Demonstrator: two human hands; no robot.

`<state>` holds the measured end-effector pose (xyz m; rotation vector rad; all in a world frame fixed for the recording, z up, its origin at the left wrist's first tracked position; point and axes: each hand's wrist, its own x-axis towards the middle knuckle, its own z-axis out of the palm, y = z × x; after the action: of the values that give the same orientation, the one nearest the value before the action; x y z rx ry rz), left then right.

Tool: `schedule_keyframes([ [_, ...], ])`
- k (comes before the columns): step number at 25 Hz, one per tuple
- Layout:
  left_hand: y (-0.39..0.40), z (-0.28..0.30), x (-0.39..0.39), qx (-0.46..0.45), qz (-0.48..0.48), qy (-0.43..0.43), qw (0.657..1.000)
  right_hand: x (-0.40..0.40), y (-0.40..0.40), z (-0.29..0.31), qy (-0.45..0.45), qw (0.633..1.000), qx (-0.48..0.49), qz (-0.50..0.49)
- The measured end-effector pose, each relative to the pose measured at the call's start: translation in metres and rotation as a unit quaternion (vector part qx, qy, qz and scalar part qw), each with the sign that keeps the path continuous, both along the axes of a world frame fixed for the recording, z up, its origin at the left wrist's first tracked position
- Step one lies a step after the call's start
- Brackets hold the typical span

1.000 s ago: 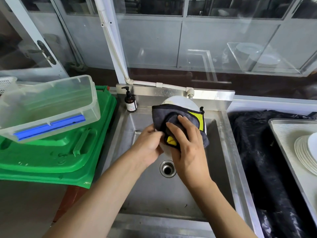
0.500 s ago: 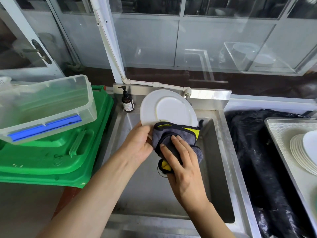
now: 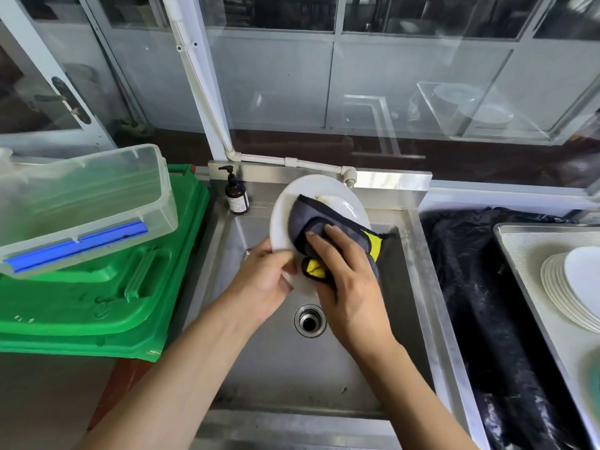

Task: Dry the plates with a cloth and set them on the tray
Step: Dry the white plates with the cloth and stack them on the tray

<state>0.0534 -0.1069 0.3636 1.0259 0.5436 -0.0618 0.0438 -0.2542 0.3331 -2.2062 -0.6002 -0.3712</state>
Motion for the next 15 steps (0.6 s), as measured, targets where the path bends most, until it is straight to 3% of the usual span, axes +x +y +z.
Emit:
schedule_keyframes([
  [5,0.001,-0.001,-0.004,0.005,-0.028,-0.002,1.000,0.027,-0.008,0.011,0.057,0.993,0.056,-0.087],
  [10,0.000,-0.005,-0.004,-0.015,-0.052,-0.031,0.998,0.003,0.010,0.007,-0.035,0.999,-0.017,0.027],
  [15,-0.002,-0.012,-0.009,0.002,-0.068,-0.024,0.997,0.024,-0.003,0.012,0.053,0.994,0.051,-0.077],
])
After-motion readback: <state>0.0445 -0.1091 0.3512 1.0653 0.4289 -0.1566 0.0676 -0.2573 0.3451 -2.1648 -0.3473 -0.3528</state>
